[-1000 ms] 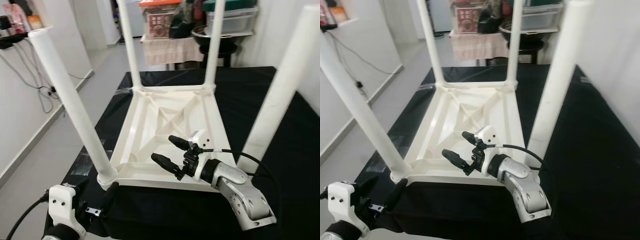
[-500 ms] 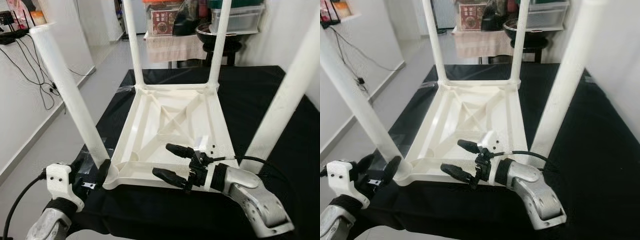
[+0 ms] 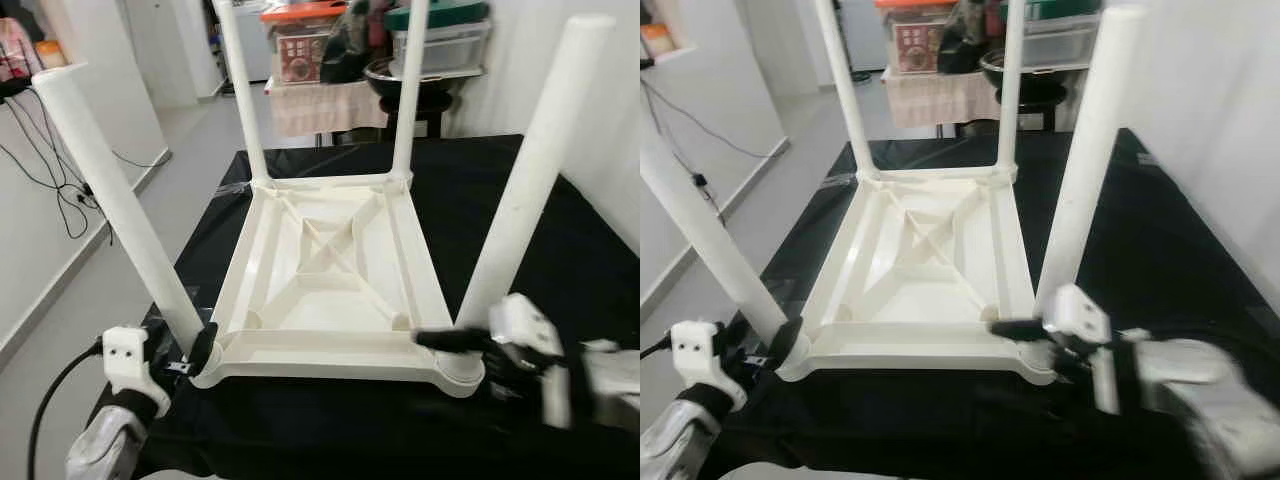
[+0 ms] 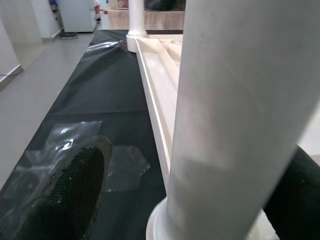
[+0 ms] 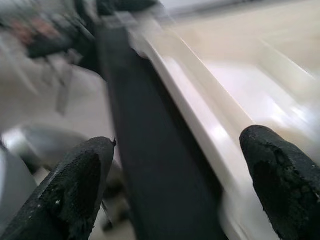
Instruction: Building children table
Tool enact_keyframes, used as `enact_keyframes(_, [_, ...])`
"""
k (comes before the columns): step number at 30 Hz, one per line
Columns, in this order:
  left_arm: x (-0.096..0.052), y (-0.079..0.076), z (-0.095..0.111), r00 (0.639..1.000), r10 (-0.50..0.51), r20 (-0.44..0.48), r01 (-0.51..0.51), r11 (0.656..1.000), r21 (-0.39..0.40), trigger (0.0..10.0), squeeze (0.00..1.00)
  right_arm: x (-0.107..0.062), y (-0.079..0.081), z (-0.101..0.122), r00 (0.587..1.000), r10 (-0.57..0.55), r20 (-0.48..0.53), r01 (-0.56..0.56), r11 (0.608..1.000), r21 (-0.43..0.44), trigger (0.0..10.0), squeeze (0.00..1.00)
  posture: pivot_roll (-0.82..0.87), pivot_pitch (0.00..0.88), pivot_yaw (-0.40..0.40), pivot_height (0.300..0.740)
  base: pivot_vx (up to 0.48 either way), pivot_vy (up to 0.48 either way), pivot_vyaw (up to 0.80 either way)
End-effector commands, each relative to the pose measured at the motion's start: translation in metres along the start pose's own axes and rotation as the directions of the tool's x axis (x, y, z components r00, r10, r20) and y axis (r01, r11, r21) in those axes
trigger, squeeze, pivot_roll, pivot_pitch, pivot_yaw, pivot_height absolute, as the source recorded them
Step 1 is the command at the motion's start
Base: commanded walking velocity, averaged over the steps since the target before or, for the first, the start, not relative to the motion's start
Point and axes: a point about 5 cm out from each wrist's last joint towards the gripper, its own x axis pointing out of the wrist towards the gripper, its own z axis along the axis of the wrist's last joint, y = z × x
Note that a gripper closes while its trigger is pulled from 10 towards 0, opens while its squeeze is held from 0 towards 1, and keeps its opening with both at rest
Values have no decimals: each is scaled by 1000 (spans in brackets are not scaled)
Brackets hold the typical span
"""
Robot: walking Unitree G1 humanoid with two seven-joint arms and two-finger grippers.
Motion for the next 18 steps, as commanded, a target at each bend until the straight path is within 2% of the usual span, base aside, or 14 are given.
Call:
enact_keyframes(1, [-1, 8, -1, 1000, 24, -3, -24, 1000, 14, 10000, 0, -8, -2, 2, 999, -30, -19, 30, 999, -22, 10000, 0, -194, 21, 72, 740, 0, 0, 0])
enact_keyframes(4, [2, 9, -4, 1000, 20, -4, -20, 1000, 14, 10000, 0, -32, -10, -4, 981, -105, -160, 97, 994, -56, 10000, 0, -220, 7, 82, 740, 0, 0, 0])
enact_keyframes(6, [2, 9, -5, 1000, 18, -4, -18, 1000, 14, 10000, 0, -38, -11, -4, 975, -118, -188, 107, 992, -65, 10000, 0, -220, 7, 82, 740, 0, 0, 0])
enact_keyframes(7, [4, 9, -8, 1000, 14, -7, -14, 1000, 13, 10000, 0, -55, -22, 7, 963, -223, -155, 213, 974, -76, 10000, 0, -232, 0, 86, 740, 0, 0, 0])
enact_keyframes(8, [4, 9, -8, 1000, 14, -7, -14, 1000, 13, 10000, 0, -55, -22, 7, 963, -223, -155, 213, 974, -76, 10000, 0, -232, 0, 86, 740, 0, 0, 0])
enact_keyframes(10, [5, 10, -9, 1000, 11, -6, -11, 1000, 13, 10000, 0, -66, -30, 17, 949, -298, -102, 291, 953, -84, 10000, 0, -232, 0, 87, 740, 0, 0, 0])
enact_keyframes(11, [6, 10, -10, 1000, 8, -4, -8, 1000, 10, 10000, 0, -73, -40, 31, 923, -386, 5, 384, 916, -117, 10000, 0, -234, 0, 89, 740, 0, 0, 0])
enact_keyframes(14, [7, 10, -10, 1000, 7, -4, -7, 1000, 10, 10000, 0, -75, -43, 36, 909, -413, 46, 416, 901, -126, 10000, 0, -234, 0, 89, 740, 0, 0, 0])
enact_keyframes(15, [8, 9, -10, 1000, 5, 4, -5, 1000, 6, 10000, 0, -76, -52, 52, 866, -459, 200, 481, 874, -77, 10000, 0, -232, 0, 88, 740, 0, 0, 0])
enact_keyframes(16, [8, 9, -9, 1000, 4, 7, -4, 1000, 4, 10000, 0, -75, -53, 56, 852, -460, 250, 488, 871, -59, 10000, 0, -232, 0, 88, 740, 0, 0, 0])
enact_keyframes(17, [8, 9, -9, 1000, 4, 7, -4, 1000, 4, 10000, 0, -75, -53, 56, 852, -460, 250, 488, 871, -59, 10000, 0, -232, 0, 88, 740, 0, 0, 0])
enact_keyframes(18, [8, 8, -9, 1000, 2, 10, -2, 1000, 3, 2314, 0, -74, -53, 59, 844, -459, 278, 490, 870, -50, 10000, 0, -232, 0, 88, 740, 0, 0, 0])
